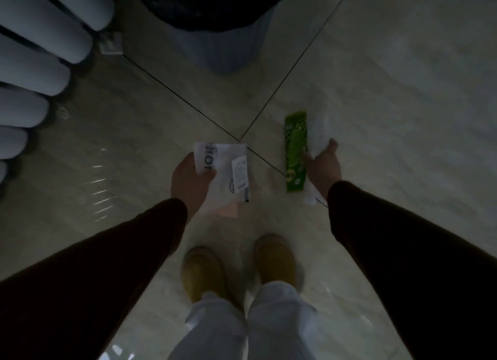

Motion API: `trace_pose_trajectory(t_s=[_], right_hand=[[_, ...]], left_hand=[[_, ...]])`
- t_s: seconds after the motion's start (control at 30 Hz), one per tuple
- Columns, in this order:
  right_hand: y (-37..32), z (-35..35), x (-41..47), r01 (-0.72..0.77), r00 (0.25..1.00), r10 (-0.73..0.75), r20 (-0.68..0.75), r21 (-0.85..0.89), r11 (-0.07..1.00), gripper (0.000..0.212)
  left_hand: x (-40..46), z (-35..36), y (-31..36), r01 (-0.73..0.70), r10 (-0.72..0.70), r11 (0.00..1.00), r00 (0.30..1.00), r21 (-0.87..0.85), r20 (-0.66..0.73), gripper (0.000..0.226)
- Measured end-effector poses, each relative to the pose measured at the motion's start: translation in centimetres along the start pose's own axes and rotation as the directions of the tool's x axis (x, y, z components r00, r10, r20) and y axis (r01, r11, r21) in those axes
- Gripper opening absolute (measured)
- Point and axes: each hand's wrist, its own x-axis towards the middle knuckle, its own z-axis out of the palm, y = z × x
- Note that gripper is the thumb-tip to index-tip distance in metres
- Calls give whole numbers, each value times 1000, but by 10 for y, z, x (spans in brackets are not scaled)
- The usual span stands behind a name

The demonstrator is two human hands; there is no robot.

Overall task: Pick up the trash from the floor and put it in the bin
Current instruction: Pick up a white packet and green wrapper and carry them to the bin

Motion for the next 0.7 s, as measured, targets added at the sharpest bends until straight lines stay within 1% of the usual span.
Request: trace_pose_trajectory(t_s=[0.07,0.17,0.27,0.37,0.43,0.57,0.63,0.7], right_hand=[[-12,-23,-30,12,998,-15,62,47,999,85],[-37,-65,-78,9,995,-11,99,23,1000,86],[-73,-112,-118,53,994,-54,100,10,999,82],[-122,-158,-141,98,993,-102,66,64,993,79],[-161,-181,-146,155,986,-161,48,108,982,79],[-231,-212,-136,303,949,-312,48,133,944,81],[-267,-226,-123,353,925,-365,103,123,928,82],[-299,-242,-106,392,904,-403,142,99,915,84]], left_hand=[[-23,-8,22,33,-33,999,999,-17,-1,16],[-67,-28,68,46,-47,999,999,-16,-11,8],[-112,-55,122,1,0,998,1000,-62,9,11],[-144,-83,182,-68,68,995,998,-74,-6,14],[-153,-101,222,-100,96,988,995,-115,-38,14],[-146,-132,294,-203,167,964,964,-170,-206,26],[-133,-150,328,-263,201,953,921,-151,-333,27],[-116,-167,359,-301,214,943,875,-142,-434,23]])
